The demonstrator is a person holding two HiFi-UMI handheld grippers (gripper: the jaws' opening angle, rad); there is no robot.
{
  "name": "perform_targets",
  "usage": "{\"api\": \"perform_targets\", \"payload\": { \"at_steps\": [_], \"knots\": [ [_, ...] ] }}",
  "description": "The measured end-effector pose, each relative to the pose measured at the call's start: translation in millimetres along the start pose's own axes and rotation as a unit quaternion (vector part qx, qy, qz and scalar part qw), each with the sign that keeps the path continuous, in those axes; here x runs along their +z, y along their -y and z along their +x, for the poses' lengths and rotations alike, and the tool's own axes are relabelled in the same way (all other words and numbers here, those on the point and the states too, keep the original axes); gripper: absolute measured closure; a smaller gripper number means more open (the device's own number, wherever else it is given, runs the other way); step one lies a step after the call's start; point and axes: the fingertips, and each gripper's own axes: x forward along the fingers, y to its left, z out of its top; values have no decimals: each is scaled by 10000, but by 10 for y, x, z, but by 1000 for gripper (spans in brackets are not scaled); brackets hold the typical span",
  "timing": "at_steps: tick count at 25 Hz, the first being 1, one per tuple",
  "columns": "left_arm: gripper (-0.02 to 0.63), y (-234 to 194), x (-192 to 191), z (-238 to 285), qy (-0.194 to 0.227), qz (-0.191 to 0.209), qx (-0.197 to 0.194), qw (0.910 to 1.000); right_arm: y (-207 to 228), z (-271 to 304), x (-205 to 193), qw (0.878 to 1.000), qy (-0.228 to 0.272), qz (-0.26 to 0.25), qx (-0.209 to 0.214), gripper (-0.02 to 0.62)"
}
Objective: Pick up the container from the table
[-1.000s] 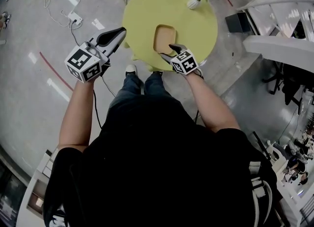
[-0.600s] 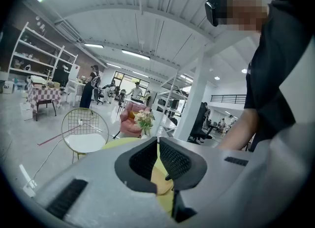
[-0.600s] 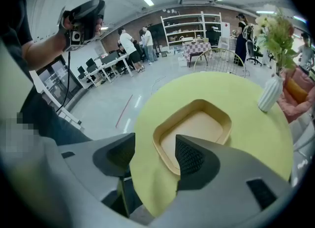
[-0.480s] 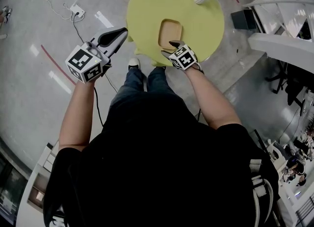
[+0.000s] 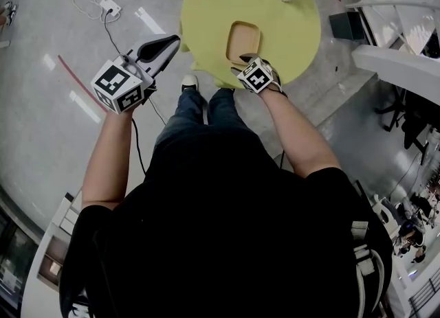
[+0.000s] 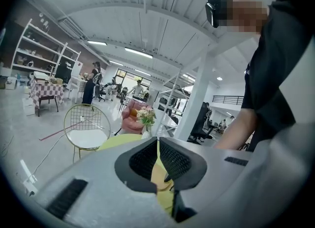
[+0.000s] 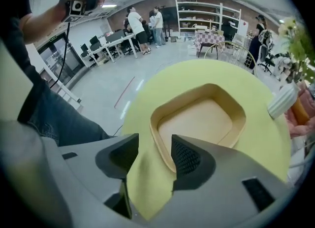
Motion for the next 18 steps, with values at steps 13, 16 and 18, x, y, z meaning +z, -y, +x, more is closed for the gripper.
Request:
{"api": "perform_targets", "payload": {
  "at_steps": [13, 16, 18],
  "knots": [
    [580, -56, -54, -43, 39, -242, 54, 9997, 82, 107, -94, 9995, -281, -85, -132, 495],
    [580, -55, -47, -35, 81, -304, 49, 9995, 71, 116, -105, 9994, -307, -107, -142, 508],
    [580, -46, -54, -16, 87, -312, 30, 9995, 75, 124, -112, 9993, -315, -110, -170, 514]
  ]
}}
